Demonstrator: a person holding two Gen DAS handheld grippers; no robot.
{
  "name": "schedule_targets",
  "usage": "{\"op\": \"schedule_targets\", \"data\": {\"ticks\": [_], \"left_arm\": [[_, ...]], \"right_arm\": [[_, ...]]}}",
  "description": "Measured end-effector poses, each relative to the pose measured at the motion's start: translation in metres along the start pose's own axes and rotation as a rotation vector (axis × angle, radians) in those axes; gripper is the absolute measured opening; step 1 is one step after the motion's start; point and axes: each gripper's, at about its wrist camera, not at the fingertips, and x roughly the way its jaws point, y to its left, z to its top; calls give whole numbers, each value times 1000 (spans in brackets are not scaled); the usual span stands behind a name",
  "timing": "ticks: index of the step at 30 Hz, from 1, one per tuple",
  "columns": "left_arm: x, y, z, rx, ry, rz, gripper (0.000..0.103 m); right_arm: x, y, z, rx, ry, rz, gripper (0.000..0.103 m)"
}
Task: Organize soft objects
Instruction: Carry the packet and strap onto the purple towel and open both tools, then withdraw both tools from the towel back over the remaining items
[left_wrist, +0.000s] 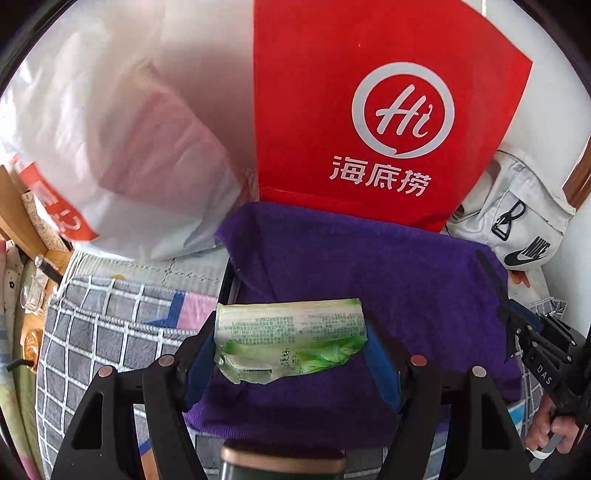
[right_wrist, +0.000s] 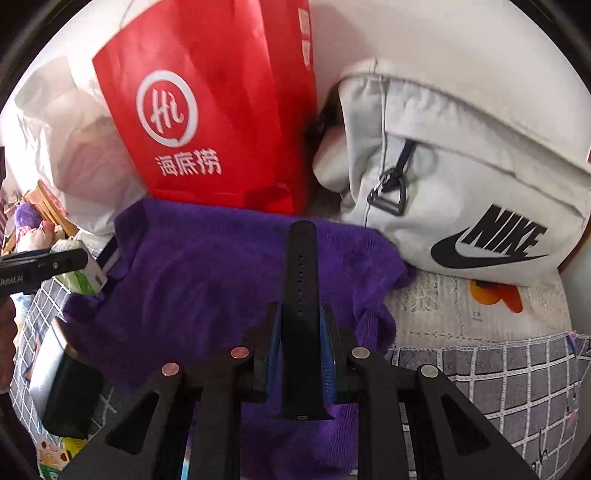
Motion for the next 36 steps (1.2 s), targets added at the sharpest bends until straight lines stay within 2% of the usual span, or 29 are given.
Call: {"op": "schedule_targets", "data": {"ticks": [7,11,21,24,26,30,36], "left_arm": [[28,-5,17,-20,25,-23,71],[39,-9,25,-10,36,-24,71],[59,-18,33,-11,58,-55,72],[60,-19,33,-3,70,-37,74],[58,-19,31,9,74,-32,77],[49,-14,28,-16,73,-52,77],[11,-7,20,-12,20,-29,77]], "right_arm": [[24,-8,-5,-2,56,16,20],[30,-14,-6,14,66,39,20],[45,-14,-6,27,86,35,20],[44,-15,-7,25,91,37,21],[41,-15,-6,36,88,48,27],[28,-15,-7,38,64,49,50],[0,-5,-4,23,9,33,51]]}}
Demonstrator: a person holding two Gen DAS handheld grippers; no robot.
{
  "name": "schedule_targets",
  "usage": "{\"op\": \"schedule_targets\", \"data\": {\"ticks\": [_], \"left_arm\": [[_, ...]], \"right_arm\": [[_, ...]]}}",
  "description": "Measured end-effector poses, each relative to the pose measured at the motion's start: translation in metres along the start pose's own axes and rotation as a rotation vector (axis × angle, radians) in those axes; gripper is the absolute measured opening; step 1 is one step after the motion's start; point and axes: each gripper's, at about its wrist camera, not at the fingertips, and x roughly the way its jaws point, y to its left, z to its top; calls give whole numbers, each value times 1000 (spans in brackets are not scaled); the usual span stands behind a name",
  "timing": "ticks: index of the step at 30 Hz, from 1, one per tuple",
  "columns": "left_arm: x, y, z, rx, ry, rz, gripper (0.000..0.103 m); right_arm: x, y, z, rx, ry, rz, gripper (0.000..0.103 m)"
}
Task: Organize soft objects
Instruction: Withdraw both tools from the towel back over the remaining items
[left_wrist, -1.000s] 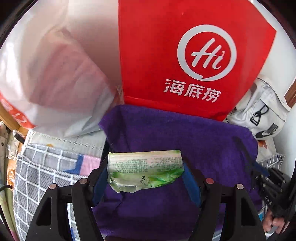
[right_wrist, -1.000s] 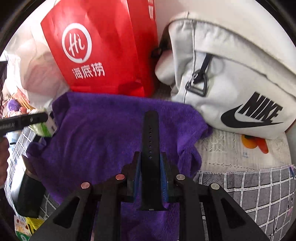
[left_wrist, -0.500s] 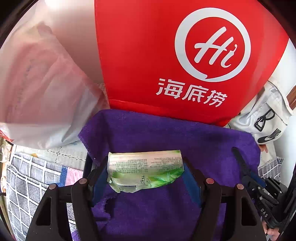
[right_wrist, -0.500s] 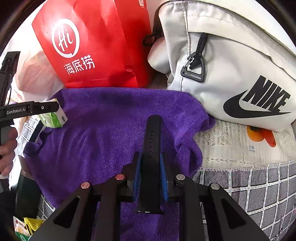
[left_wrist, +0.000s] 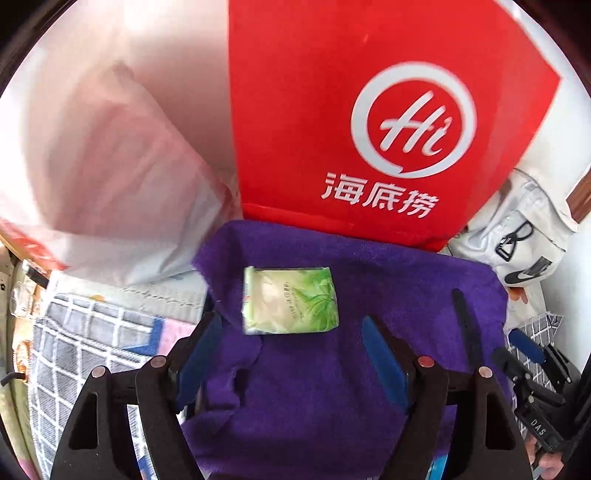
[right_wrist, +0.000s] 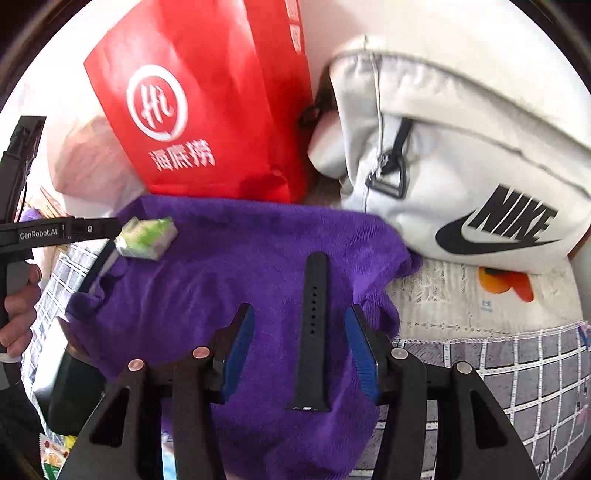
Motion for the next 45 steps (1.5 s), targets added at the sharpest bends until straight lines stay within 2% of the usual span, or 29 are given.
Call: {"op": "schedule_targets", "data": {"ticks": [6,10,12,16,21,25,32,37,41,43,45], "left_arm": [[-51,6,-24,3,-100,9,77],[-77,20,-44,-28,-132,-21,77],[-92,26,-59,-41,-132,-42,77],[-119,33,-89,-21,-140,-8,77],[-148,44,-136,-40,-125,-44,77],[-158,48,-169,-44,-112,-51,77],[-159,54,-222,-50,-98,-79,77],[-150,65,-251,-71,-68,-95,77],[-146,76,-265,-89,-56,-111,77],[-143,81,-269,-96,-45,-106,77],[-141,87,-271,-106,-37,-105,77]], "right_arm": [[-39,20,-8,-39,-48,-41,51],[-71,31,-23,-28,-74,-51,52],[-88,37,-34,-2,-86,-45,52],[-114,53,-59,7,-59,-31,52],[-149,78,-101,-4,-72,-9,52],[-164,90,-132,-6,-41,11,52],[-180,111,-187,-39,-19,48,52],[-173,124,-221,-60,6,55,55],[-158,124,-232,-25,29,56,59],[-148,123,-233,6,31,48,65],[-139,124,-234,15,37,38,65]]}}
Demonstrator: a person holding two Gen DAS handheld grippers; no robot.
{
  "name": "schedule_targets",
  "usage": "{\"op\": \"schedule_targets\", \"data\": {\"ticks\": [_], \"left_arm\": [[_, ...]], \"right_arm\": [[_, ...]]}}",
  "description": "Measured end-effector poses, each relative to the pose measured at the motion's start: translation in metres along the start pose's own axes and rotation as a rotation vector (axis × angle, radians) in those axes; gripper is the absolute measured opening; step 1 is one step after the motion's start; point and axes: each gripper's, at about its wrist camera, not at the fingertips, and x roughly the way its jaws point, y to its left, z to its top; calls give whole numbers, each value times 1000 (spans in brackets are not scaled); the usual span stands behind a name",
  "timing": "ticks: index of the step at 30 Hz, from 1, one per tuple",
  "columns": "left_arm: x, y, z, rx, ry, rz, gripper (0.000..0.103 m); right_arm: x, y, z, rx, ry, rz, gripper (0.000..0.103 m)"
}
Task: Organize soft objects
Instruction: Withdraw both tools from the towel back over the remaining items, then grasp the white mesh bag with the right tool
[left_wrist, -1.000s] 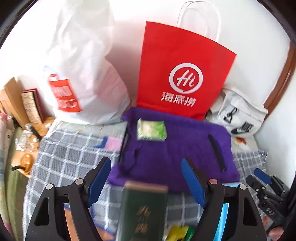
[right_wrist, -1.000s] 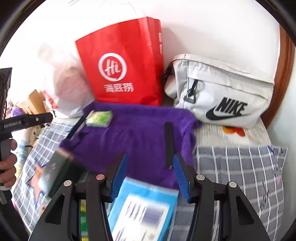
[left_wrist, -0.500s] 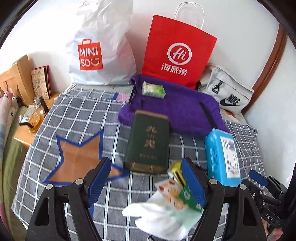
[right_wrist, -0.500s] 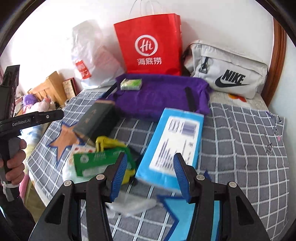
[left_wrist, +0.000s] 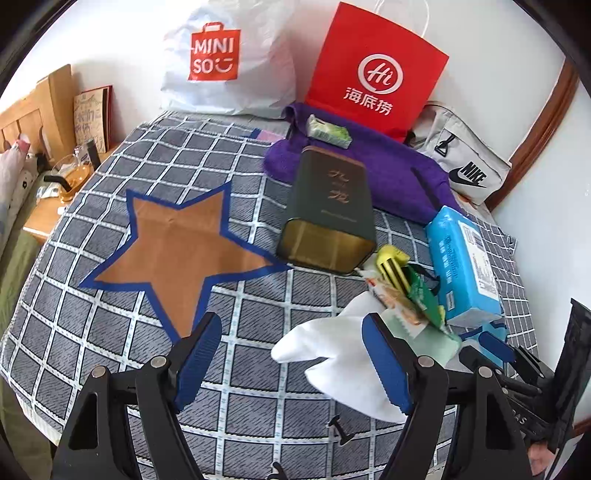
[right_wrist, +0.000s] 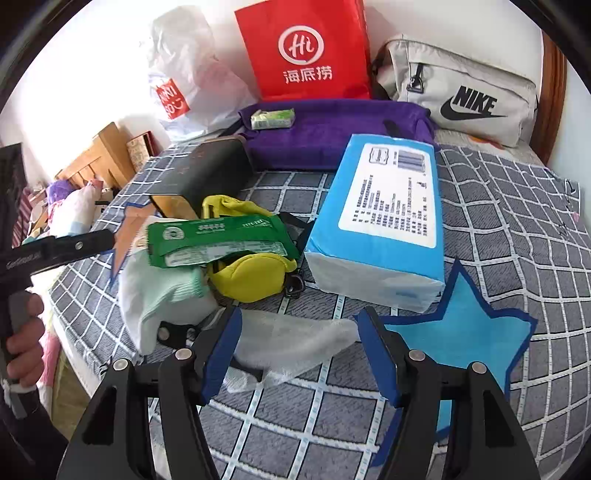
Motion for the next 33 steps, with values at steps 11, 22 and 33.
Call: {"op": "schedule_targets", "data": {"ticks": [11,22,33], "left_arm": [[12,16,-6,-17,27,2,77],[18,5,-11,13,37,-41,77],[7,-13,-6,55,5,-111,77]], "right_arm": [[27,20,-25,-109,51,-109,65],[16,25,-40,-203,-35,-126,13],[-35,-3,-34,-129,-124,-120,13]]}}
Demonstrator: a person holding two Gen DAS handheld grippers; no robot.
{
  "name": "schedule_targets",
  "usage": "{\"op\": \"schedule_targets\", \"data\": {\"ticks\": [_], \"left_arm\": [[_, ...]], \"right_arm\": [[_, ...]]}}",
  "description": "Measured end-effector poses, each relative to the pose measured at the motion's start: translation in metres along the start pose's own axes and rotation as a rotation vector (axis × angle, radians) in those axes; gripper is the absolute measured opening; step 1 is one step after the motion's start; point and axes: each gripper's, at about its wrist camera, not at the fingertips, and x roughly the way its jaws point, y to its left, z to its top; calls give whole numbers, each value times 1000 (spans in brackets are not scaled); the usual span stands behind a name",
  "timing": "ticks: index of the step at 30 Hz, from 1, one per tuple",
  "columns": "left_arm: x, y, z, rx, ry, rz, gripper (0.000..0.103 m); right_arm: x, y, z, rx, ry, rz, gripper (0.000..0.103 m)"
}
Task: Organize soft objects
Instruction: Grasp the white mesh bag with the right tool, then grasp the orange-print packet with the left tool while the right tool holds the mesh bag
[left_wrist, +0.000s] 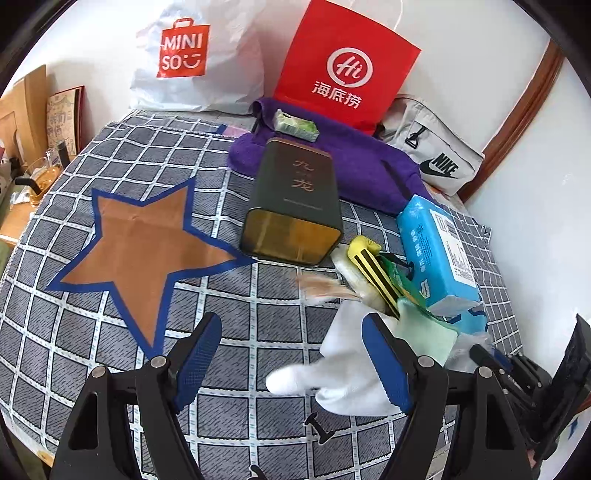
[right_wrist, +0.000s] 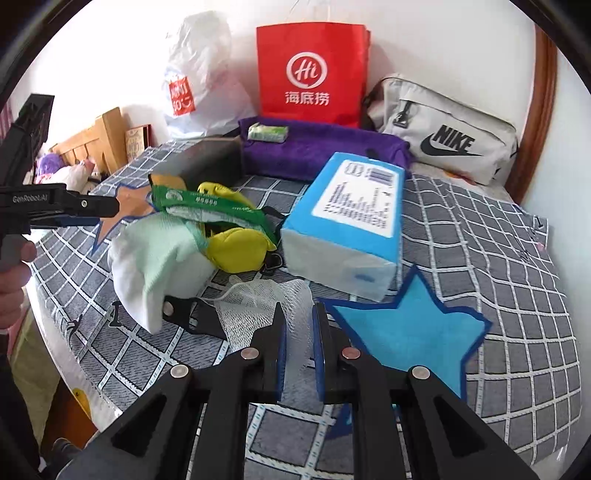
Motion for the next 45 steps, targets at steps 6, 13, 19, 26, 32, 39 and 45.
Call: {"op": "schedule_targets", "data": {"ticks": [6,13,19,26,32,39,45], "left_arm": [[10,-12,-5,34,32,-14,77],[18,-5,-5,23,44,52,77],[33,-4,6,11,67,87,77],[61,-12,26,-13,104,86,77],[80,-12,24,35,129,186,78],[69,5,14,74,112,221,77],[74,1,20,66,129,129,78]], "right_arm": [[-12,-22,-1,57,-24,-47,13],[-17,-45,-6,91,-22,-101,13],[-9,-61,-18,129,25,-137,13],[4,-54,-28,99,67,-130,13],[11,-55,-30,98,87,-128,14],[18,-55,-26,94,90,-124,14],[9,-55,-12,99,32,-92,14]]}}
